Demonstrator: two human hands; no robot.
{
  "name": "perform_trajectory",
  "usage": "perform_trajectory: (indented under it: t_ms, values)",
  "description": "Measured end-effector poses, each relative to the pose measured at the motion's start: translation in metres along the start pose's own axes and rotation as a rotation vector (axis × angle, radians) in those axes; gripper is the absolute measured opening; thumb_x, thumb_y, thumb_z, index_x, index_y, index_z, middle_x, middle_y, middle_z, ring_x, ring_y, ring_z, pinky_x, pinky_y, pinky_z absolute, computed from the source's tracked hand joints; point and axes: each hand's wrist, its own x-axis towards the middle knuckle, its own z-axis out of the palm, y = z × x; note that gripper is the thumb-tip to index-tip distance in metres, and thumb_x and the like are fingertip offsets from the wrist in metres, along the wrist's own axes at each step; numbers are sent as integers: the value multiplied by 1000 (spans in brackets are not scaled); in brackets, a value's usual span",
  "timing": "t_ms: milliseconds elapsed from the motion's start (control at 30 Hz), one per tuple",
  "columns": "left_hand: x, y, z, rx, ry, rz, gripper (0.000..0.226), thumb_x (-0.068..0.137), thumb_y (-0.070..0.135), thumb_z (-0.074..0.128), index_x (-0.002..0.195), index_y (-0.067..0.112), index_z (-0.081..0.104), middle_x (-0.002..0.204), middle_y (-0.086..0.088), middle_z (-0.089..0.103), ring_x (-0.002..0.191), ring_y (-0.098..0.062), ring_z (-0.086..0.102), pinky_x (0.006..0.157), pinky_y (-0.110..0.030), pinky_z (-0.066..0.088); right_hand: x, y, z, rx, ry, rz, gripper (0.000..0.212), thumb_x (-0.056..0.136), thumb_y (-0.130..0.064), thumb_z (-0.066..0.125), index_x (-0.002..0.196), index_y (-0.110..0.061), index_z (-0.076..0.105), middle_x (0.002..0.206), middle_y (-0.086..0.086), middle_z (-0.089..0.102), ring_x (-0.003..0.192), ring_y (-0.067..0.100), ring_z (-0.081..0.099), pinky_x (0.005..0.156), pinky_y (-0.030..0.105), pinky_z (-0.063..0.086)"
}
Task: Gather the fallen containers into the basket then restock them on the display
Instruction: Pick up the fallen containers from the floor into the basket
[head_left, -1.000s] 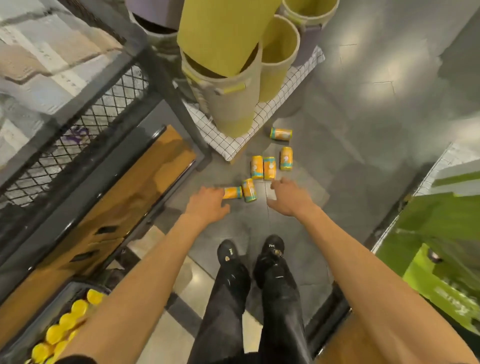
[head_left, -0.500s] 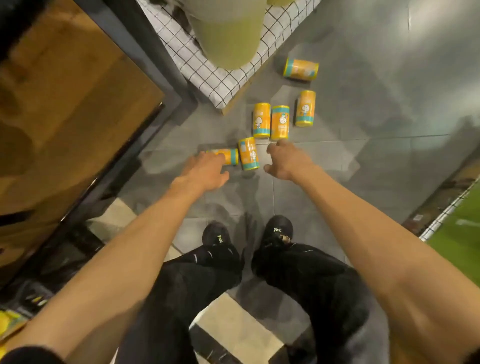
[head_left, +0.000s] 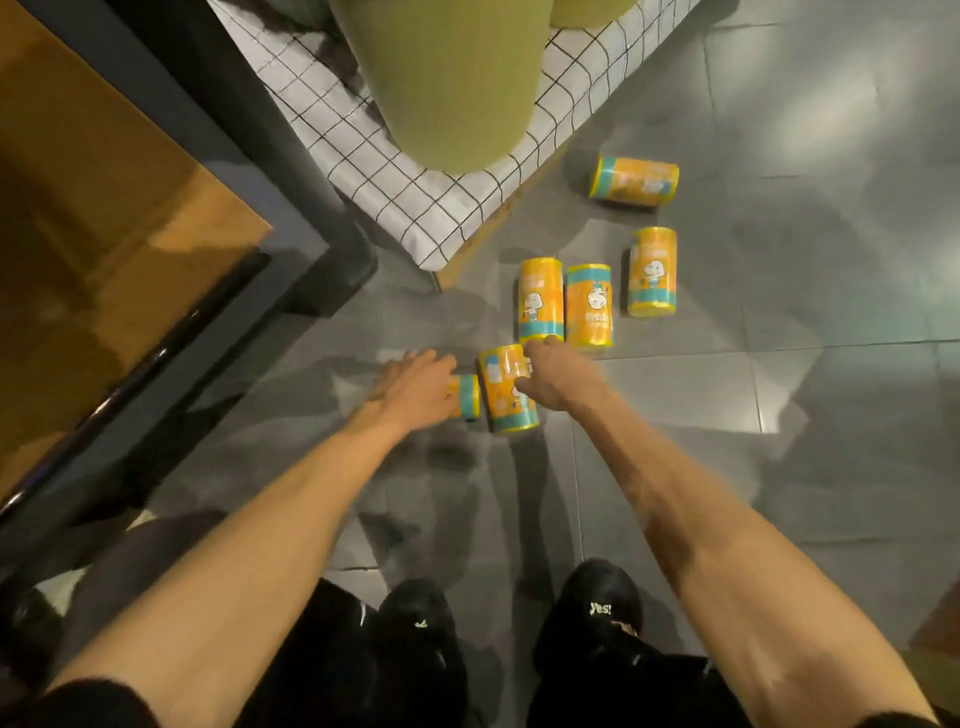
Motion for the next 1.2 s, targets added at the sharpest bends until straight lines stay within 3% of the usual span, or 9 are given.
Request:
perform_trajectory:
  t_ms: [300,433,533,700,833,967,1067,1133,1200]
  values:
    - [60,-14,57,20,-64,94,73,81,55,69,139,20,40,132,-8,50,123,-30,49,98,-43,41,49,15,35,83,59,13,41,89,-39,60,114,-7,59,116,15,63,103,33,60,83,39,50]
    - [66,-24,68,-2,-51,122,72,78,55,73,132,18,42,129,-8,55,118,-30,55,95,-42,45,58,6,44,93,66,71,48,89,-48,56,107,-4,60,110,18,64,96,34,62,78,39,51]
    - [62,-29,73,-2,-30,143,76,76,53,76,134,19,40,129,-7,53,116,-32,56,92,-41,46,58,2,51,179,77,129,56,90,-55,56,114,-4,57,112,15,62,99,32,63,80,40,52]
    - [48,-47,82,-77,-19,43,76,73,48,80,130,18,41,131,-6,49,114,-34,55,94,-43,45,61,-6,63,377,57,236,60,88,-58,60,120,-7,53,116,13,63,105,29,63,78,36,49]
    - [42,-55,84,-157,-1,-39,81,72,47,81,137,18,41,132,-8,44,115,-36,54,94,-43,46,68,-7,67,509,30,245,56,84,-54,67,112,-7,56,105,10,65,95,24,65,76,33,51]
    - [35,-57,84,-221,33,-79,80,71,43,83,133,13,43,128,-13,42,114,-37,54,91,-42,45,69,-11,72,623,53,284,51,76,-51,76,97,-7,60,85,8,72,77,22,71,78,41,60]
    - [17,-53,73,-223,29,-59,79,70,39,84,130,11,40,128,-14,42,114,-40,53,88,-42,45,47,-15,59,602,75,298,40,80,-44,73,91,-8,57,73,3,66,71,17,67,73,35,59]
    - [-9,-47,59,-291,47,-89,80,68,37,86,128,12,41,130,-15,41,115,-41,53,88,-42,45,17,-22,37,584,63,281,32,83,-39,71,82,-12,55,63,-1,62,56,9,61,57,22,52]
    - [-45,-37,37,-418,63,-130,79,66,34,86,126,11,41,132,-17,41,119,-40,50,90,-42,44,-22,-33,6,582,67,255,31,83,-39,72,86,-13,55,69,-3,62,57,8,58,51,16,44]
